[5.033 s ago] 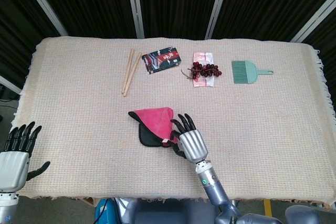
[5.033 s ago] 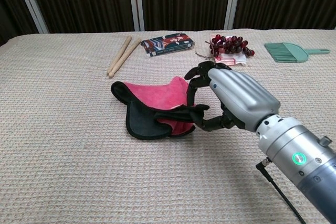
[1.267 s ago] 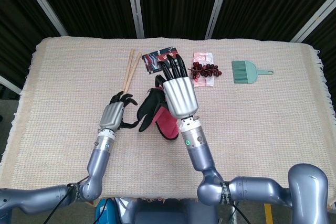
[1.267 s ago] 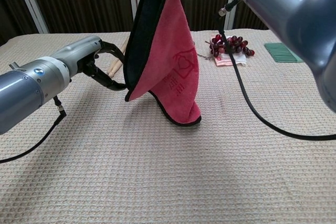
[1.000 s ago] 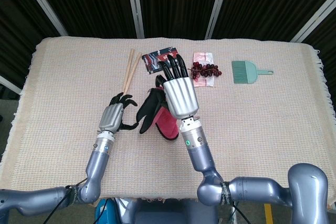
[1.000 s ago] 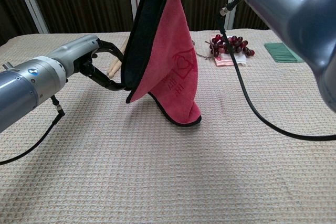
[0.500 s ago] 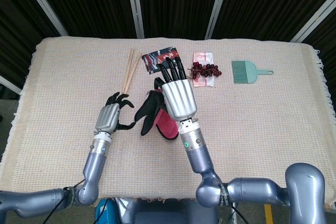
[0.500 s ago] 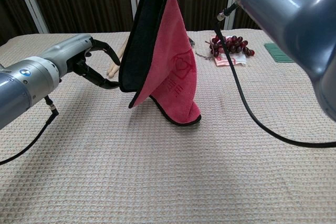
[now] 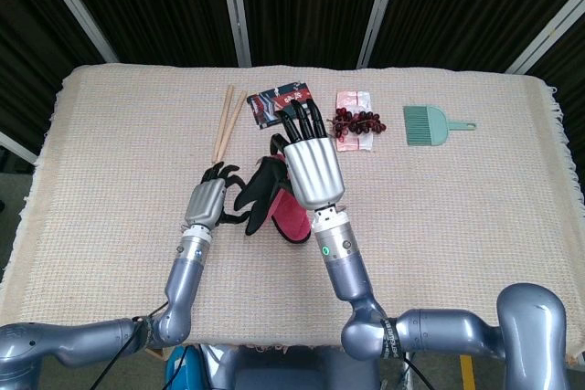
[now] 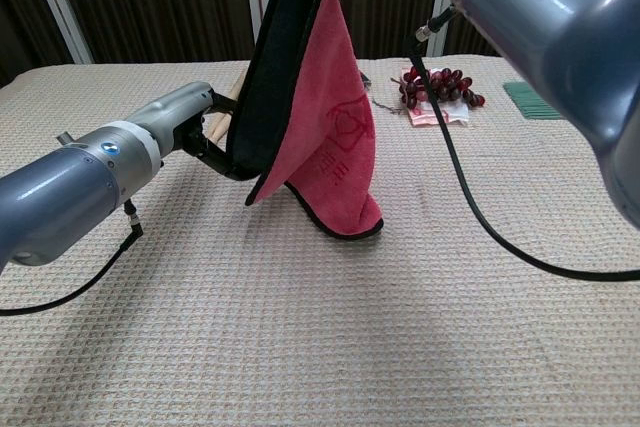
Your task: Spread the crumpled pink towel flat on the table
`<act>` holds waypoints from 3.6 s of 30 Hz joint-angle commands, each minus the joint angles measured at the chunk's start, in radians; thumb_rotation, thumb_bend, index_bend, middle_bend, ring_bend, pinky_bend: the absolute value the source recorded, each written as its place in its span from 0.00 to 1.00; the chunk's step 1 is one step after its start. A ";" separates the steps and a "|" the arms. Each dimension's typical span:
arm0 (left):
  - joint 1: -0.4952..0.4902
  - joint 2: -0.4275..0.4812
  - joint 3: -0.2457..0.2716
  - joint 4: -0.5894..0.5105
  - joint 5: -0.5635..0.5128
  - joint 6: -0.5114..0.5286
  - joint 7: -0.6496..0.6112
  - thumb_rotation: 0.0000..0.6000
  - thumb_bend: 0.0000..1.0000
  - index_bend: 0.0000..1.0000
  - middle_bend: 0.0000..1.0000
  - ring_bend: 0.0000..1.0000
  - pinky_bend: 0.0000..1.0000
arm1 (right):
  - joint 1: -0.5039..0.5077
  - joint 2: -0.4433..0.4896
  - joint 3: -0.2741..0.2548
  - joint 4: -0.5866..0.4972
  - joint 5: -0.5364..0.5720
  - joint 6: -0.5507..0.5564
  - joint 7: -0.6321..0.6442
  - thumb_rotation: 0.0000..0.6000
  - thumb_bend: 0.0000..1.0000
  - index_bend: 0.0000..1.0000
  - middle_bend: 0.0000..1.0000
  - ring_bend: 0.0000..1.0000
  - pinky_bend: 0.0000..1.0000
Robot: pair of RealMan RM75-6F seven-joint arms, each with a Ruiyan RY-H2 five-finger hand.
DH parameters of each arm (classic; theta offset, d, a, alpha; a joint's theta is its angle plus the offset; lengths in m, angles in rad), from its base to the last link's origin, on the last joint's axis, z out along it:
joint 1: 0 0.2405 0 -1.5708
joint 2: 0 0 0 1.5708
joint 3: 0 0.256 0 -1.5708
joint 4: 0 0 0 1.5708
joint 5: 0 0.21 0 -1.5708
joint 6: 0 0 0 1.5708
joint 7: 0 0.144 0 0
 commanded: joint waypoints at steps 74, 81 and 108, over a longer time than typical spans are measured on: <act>-0.207 0.198 -0.197 -0.078 0.006 0.014 0.109 1.00 0.51 0.68 0.22 0.00 0.07 | -0.154 0.213 -0.013 -0.049 0.038 -0.012 0.208 1.00 0.53 0.61 0.24 0.08 0.00; -0.256 0.204 -0.218 -0.069 -0.021 0.029 0.124 1.00 0.51 0.68 0.22 0.00 0.07 | -0.172 0.261 0.013 -0.033 0.055 -0.031 0.266 1.00 0.53 0.61 0.24 0.08 0.00; -0.332 0.073 -0.126 0.040 0.057 0.067 0.016 1.00 0.50 0.69 0.22 0.00 0.07 | -0.165 0.266 -0.009 0.087 0.055 -0.079 0.369 1.00 0.53 0.61 0.24 0.08 0.00</act>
